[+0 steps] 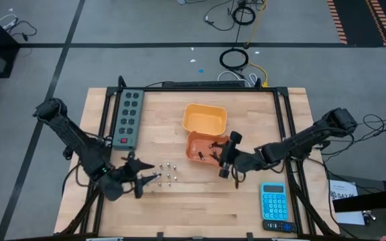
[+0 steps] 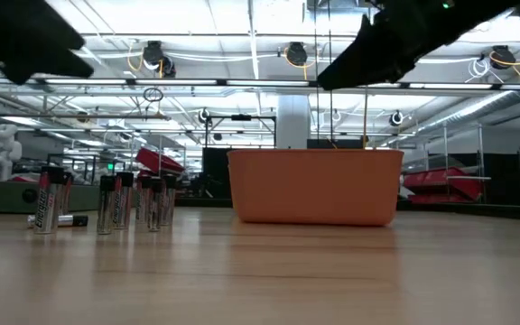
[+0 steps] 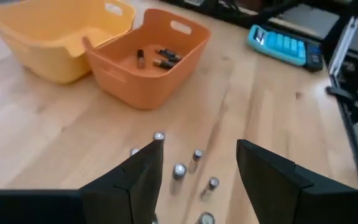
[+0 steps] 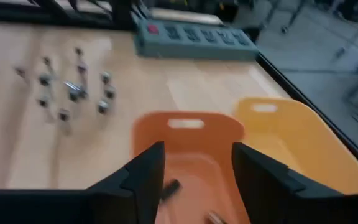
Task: Sort batteries
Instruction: Put the silver battery into the yellow bin
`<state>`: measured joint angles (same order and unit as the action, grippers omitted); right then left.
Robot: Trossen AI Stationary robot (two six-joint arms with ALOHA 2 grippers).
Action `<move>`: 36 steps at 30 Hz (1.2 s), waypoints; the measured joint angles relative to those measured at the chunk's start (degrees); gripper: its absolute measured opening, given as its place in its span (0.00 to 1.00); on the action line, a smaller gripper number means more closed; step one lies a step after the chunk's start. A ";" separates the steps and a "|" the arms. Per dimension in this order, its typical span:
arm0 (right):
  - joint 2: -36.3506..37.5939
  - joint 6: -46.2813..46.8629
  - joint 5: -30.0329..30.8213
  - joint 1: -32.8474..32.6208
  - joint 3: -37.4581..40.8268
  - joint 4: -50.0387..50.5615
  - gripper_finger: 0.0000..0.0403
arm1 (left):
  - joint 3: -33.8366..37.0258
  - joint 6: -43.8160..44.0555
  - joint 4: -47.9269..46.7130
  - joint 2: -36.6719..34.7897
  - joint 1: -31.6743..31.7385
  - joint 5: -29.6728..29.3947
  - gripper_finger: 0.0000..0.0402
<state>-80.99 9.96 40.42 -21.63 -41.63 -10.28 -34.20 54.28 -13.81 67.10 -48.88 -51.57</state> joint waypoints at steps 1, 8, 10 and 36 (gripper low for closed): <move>-0.07 -0.28 -0.01 -0.66 1.19 -2.72 0.42 | 0.00 3.17 -2.06 0.28 -0.99 -0.74 0.53; -0.42 -0.69 5.29 -4.83 7.79 -14.05 0.36 | 0.00 16.86 -7.09 6.06 -4.17 3.19 0.53; -0.42 -1.51 6.62 -5.88 8.53 -15.70 0.35 | 0.00 17.83 -7.05 7.33 -4.31 6.68 0.53; -0.44 1.87 7.77 -6.92 8.68 -13.58 0.33 | 0.00 6.77 -5.66 11.12 -8.24 18.87 0.53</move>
<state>-81.43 11.83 48.19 -28.56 -32.95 -23.86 -34.20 61.05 -19.47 78.22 -57.12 -32.70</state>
